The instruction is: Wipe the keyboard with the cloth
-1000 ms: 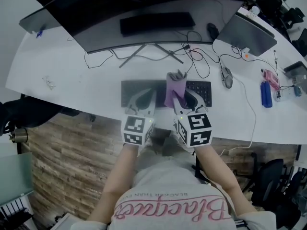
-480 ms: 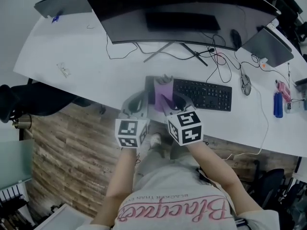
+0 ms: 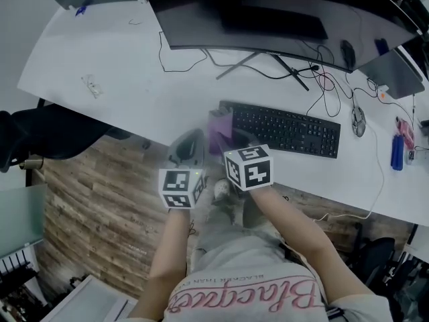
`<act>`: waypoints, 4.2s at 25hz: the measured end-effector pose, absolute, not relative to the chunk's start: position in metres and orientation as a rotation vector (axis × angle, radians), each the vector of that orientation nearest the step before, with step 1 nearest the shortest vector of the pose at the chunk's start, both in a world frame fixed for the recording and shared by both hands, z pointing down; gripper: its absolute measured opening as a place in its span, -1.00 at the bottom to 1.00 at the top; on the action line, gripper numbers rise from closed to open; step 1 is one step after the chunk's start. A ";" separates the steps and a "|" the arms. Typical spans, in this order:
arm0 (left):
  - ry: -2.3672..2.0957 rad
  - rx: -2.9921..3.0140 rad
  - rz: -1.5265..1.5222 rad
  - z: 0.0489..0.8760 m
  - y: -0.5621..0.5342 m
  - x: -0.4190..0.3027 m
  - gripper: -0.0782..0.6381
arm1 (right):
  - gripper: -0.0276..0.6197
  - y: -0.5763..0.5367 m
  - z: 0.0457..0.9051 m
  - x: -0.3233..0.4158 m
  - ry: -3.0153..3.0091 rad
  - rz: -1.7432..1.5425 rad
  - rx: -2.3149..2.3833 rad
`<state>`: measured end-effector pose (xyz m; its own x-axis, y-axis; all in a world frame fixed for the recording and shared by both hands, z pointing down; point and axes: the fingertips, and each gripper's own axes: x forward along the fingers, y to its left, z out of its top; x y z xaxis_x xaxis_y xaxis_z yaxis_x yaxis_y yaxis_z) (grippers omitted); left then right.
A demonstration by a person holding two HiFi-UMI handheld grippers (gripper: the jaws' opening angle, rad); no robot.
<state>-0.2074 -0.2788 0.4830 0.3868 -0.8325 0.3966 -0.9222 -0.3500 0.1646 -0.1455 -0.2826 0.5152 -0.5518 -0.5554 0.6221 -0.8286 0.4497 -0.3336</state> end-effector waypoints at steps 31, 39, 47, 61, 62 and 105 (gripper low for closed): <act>-1.412 2.303 0.399 0.509 -0.288 -0.164 -0.77 | -0.64 -0.286 0.549 -0.120 -2.124 0.941 1.182; -1.377 2.335 0.412 0.509 -0.288 -0.138 -0.77 | -0.64 -0.282 0.550 -0.090 -2.104 0.952 1.213; -1.323 2.375 0.419 0.508 -0.286 -0.104 -0.77 | -0.64 -0.279 0.551 -0.055 -2.074 0.970 1.262; -1.235 2.434 0.439 0.507 -0.288 -0.051 -0.77 | -0.64 -0.272 0.553 0.006 -2.018 0.956 1.333; -1.225 2.440 0.439 0.507 -0.288 -0.045 -0.77 | -0.64 -0.271 0.553 0.012 -2.012 0.956 1.341; -0.837 2.647 0.501 0.500 -0.272 0.175 -0.77 | -0.64 -0.239 0.552 0.238 -1.808 0.917 1.609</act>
<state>0.1752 -0.2717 0.5002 0.7667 -0.4869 0.4185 -0.5989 -0.7773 0.1929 0.2377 -0.2395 0.5522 -0.1355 -0.6173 0.7750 -0.9899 0.0522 -0.1315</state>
